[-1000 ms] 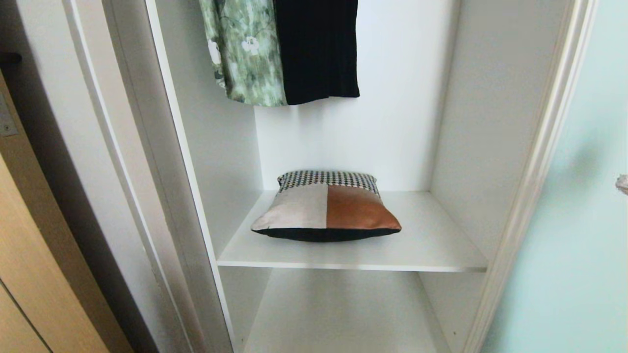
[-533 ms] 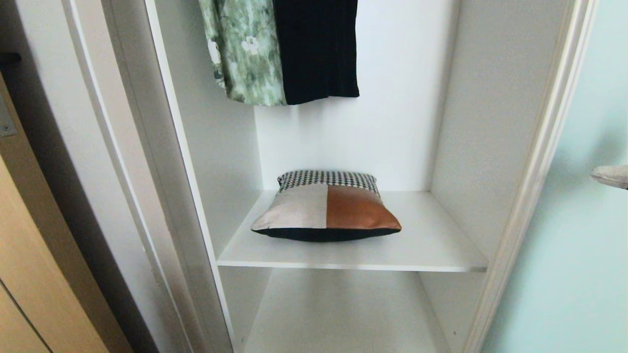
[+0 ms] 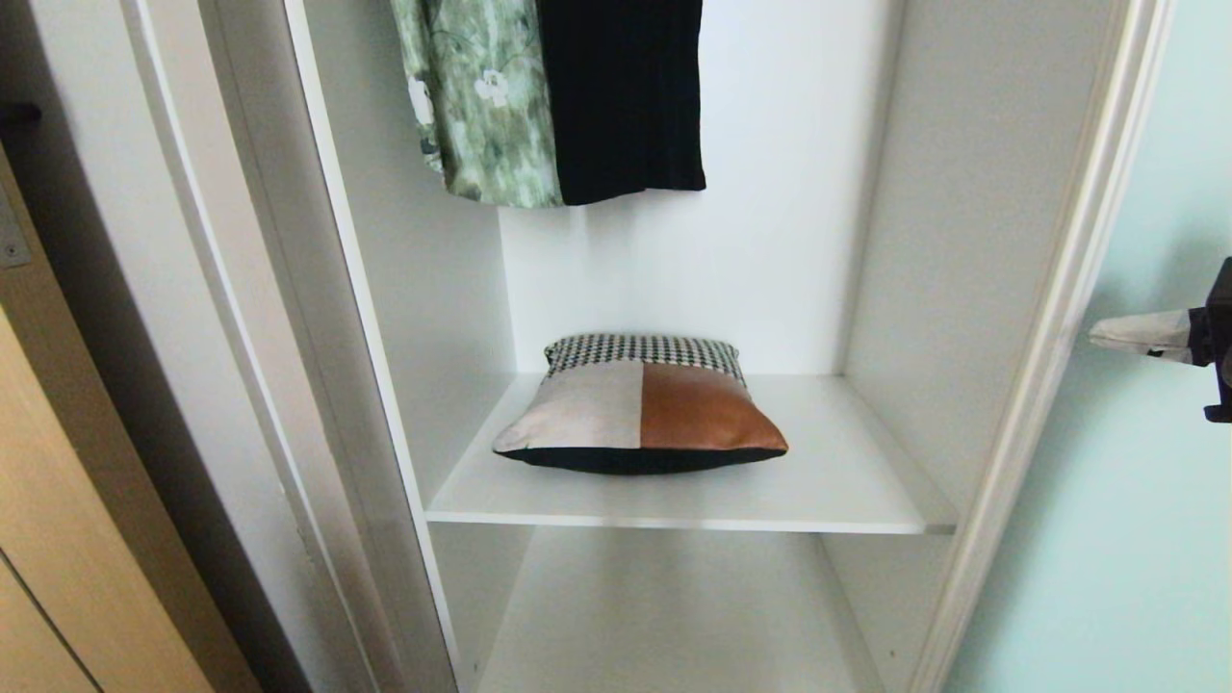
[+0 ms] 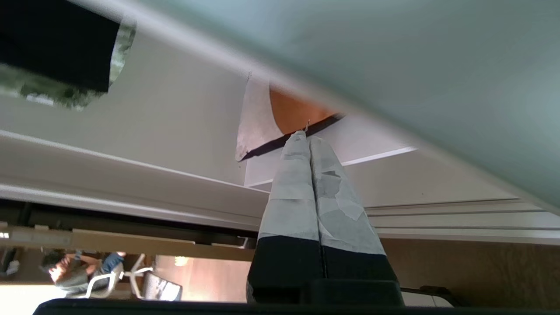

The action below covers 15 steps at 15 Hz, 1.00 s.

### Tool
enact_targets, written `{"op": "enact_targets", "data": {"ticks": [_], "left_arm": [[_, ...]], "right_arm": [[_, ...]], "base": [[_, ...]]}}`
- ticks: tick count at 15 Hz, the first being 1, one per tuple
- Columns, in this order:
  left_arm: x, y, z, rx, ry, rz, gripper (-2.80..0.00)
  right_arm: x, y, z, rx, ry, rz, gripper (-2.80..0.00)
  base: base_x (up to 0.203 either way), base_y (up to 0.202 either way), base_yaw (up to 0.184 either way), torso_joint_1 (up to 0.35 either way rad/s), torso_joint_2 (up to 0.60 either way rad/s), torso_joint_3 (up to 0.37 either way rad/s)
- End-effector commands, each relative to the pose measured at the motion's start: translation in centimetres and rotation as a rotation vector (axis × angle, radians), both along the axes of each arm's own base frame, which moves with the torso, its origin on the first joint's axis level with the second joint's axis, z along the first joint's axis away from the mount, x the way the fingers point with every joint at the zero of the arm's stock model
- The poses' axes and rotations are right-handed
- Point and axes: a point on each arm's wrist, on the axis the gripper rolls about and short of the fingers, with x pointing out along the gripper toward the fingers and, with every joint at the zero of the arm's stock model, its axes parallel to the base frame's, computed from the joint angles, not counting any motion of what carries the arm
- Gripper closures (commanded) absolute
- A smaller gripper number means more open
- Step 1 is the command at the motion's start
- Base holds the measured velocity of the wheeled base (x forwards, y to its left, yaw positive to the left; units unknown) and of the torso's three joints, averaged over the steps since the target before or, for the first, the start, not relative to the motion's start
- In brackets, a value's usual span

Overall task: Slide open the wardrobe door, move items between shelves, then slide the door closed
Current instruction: Close the door

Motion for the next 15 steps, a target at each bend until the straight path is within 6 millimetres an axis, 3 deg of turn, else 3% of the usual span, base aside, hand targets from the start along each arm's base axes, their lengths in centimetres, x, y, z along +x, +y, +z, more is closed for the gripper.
{"op": "enact_targets", "data": {"ticks": [1,10,15], "left_arm": [[0.0,0.0,0.0,0.001,0.002,0.0,0.0],[0.0,0.0,0.0,0.0,0.002,0.0,0.0],[0.0,0.0,0.0,0.001,0.001,0.0,0.0]], "right_arm": [[1.5,-0.5,-0.8,0.021,0.031,0.004,0.0],[2.9,-1.7,-1.3,0.028,0.039,-0.018,0.0],[3.6,-0.6,-1.3,0.027,0.043,0.019,0.0]], "base": [[0.0,0.0,0.0,0.0,0.0,0.0],[0.0,0.0,0.0,0.0,0.0,0.0],[0.0,0.0,0.0,0.0,0.0,0.0]]}}
